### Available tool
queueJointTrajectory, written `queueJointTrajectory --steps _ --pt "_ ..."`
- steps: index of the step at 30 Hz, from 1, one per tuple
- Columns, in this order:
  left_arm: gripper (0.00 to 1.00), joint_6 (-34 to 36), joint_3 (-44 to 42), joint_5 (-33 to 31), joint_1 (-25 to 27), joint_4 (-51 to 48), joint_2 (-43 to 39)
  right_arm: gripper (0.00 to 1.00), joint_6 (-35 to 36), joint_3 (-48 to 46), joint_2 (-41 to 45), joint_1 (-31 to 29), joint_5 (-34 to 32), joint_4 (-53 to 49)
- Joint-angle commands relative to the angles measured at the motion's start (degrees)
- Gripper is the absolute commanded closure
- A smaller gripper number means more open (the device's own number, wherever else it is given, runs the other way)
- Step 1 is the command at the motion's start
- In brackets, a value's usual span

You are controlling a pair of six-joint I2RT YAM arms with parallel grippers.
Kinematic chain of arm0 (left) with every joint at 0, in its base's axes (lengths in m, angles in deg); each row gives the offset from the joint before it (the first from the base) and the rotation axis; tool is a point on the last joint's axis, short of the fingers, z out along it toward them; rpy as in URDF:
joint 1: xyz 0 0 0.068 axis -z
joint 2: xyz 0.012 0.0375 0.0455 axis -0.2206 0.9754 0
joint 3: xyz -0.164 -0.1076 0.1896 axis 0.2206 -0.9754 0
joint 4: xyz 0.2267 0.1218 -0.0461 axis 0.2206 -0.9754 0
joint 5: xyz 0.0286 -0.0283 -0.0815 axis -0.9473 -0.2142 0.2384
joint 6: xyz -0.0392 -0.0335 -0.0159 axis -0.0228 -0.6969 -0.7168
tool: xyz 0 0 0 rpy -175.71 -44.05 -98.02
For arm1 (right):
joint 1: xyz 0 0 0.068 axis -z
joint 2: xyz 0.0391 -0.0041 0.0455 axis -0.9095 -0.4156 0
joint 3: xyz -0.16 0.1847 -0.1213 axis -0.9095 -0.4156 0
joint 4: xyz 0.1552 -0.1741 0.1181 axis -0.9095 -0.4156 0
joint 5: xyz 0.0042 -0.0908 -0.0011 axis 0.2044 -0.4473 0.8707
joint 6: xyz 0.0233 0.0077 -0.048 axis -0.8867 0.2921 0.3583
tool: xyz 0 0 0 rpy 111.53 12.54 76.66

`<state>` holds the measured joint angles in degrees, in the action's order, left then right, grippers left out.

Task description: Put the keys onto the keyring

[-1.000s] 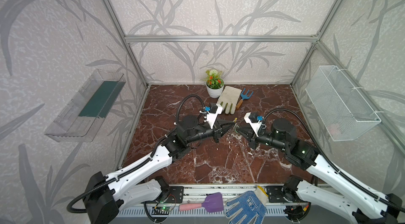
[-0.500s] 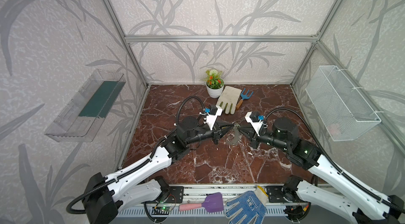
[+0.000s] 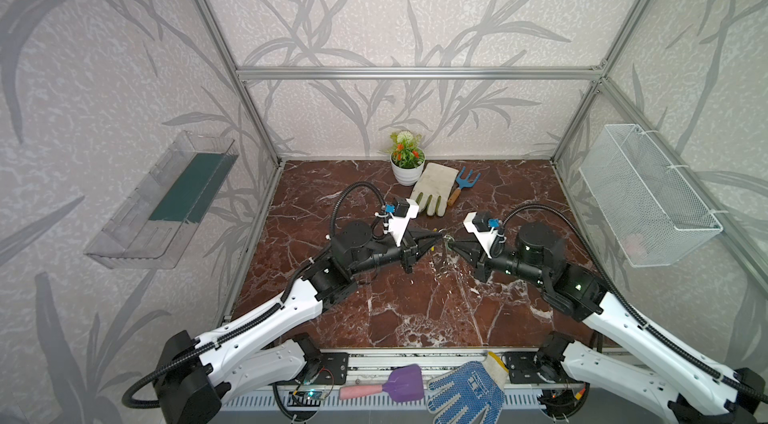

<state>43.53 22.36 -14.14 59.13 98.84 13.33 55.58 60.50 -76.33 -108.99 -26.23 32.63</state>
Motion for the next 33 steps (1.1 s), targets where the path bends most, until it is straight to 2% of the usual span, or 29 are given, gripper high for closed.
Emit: queueJointTrajectory --steps 1,14,18,33 --pt "1.00 0.1 0.9 0.9 0.1 3.2 -0.1 1.00 -0.8 0.3 -1.3 -0.1 2.3 0.8" --pt "1.00 -1.5 -0.9 0.2 0.2 8.1 1.0 1.00 -2.2 -1.4 -1.9 -1.3 2.8 4.3" --pt "1.00 -1.4 -1.5 1.8 0.2 9.3 1.0 1.00 -2.1 0.4 -2.7 -1.3 3.3 1.6" --pt "1.00 1.1 -3.2 1.5 0.3 6.1 -0.9 1.00 -0.9 3.3 -1.7 0.3 3.7 -2.4"
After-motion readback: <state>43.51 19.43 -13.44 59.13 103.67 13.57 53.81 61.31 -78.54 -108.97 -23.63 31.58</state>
